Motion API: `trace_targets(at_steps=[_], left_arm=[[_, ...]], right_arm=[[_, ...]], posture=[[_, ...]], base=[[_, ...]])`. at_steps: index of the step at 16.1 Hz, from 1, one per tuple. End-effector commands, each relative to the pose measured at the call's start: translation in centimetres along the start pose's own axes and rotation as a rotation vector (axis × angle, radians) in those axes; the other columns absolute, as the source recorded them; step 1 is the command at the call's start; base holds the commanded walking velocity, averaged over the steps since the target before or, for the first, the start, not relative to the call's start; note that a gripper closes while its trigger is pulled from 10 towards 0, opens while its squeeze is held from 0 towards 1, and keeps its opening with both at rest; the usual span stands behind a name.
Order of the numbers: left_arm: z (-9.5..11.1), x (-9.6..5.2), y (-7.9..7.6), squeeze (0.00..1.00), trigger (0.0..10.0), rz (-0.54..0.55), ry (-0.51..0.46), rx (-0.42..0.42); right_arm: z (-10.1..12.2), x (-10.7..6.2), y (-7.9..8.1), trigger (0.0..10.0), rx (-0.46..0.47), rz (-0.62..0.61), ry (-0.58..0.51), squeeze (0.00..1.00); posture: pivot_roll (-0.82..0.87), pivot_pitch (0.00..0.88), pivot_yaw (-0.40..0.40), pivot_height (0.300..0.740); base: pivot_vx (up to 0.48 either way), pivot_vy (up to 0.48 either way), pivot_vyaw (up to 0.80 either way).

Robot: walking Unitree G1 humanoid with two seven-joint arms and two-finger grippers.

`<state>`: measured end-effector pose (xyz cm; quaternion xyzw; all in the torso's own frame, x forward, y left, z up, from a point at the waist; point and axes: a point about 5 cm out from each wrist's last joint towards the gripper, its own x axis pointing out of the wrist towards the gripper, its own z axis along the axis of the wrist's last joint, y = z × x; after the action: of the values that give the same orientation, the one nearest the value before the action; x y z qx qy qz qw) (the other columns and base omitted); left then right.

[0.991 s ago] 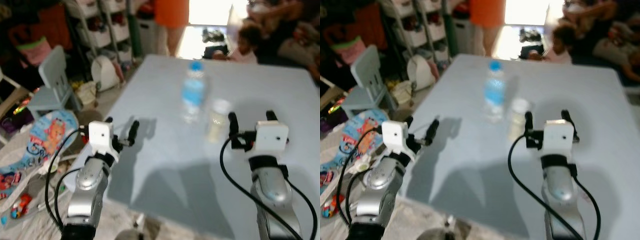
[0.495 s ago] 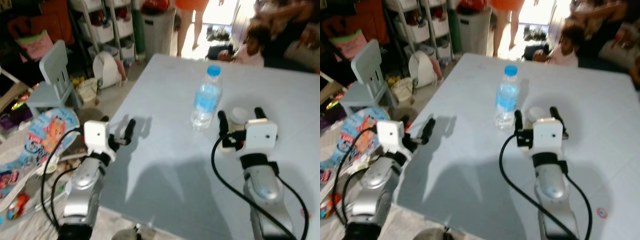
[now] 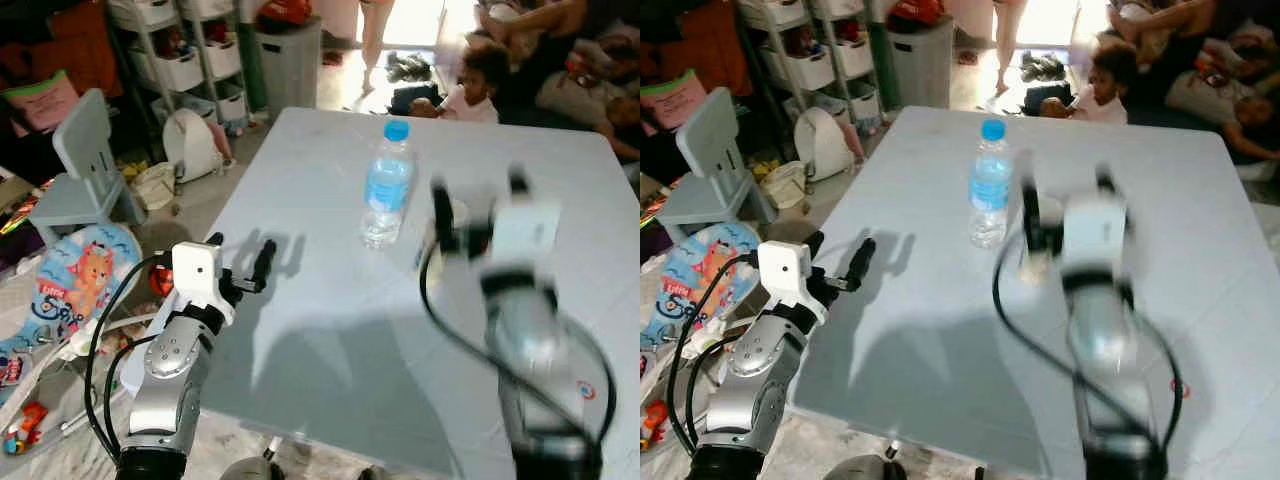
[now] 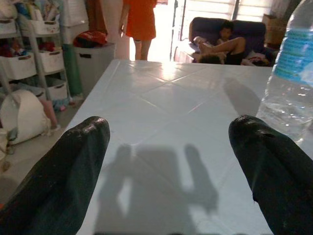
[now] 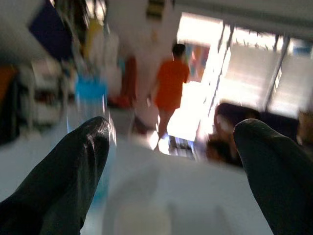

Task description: Restocking fridge

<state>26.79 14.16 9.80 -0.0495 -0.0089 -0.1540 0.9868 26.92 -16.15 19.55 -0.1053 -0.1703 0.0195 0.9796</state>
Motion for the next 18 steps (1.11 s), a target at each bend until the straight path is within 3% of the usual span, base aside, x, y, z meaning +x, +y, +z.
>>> trace_targets(at_steps=[1, 3, 7, 9, 17, 18], left_arm=[[0.5, -0.2, 0.2, 0.00, 10.0, -0.004, -0.005, 0.014], [0.5, -0.3, 0.3, 0.00, 10.0, -0.006, 0.000, 0.022], [0.6, -0.5, 0.4, 0.00, 10.0, -0.008, 0.014, 0.032], [0.6, -0.6, 0.6, 0.00, 10.0, -0.005, 0.037, 0.023], [0.9, -1.6, 1.4, 0.00, 10.0, -0.031, 0.086, 0.067], [0.8, -1.6, 1.3, 0.00, 10.0, -0.031, 0.090, 0.069]], right_arm=[[-0.4, 0.7, 0.5, 10.0, 0.029, 0.038, 0.028, 0.46], [0.2, 2.5, 1.9, 10.0, 0.062, 0.127, 0.018, 0.00], [0.3, 4.3, 1.8, 10.0, 0.084, 0.101, 0.033, 0.00], [-0.2, 5.5, 1.6, 10.0, 0.153, 0.082, 0.086, 0.00], [0.4, 7.9, 4.0, 10.0, 0.185, 0.215, 0.084, 0.00], [0.3, 8.1, 3.8, 2.5, 0.178, 0.205, 0.092, 0.00]], posture=[[-0.03, 0.000, 0.032, 0.740], [0.00, 0.000, 0.028, 0.740], [0.01, 0.000, 0.026, 0.740], [0.02, 0.000, 0.031, 0.740], [0.06, 0.000, 0.049, 0.740], [0.06, 0.000, 0.048, 0.740]], base=[[0.000, 0.000, 0.00], [0.000, 0.000, 0.00], [0.000, 0.000, 0.00], [0.000, 0.000, 0.00], [0.000, 0.000, 0.00], [0.000, 0.000, 0.00]])
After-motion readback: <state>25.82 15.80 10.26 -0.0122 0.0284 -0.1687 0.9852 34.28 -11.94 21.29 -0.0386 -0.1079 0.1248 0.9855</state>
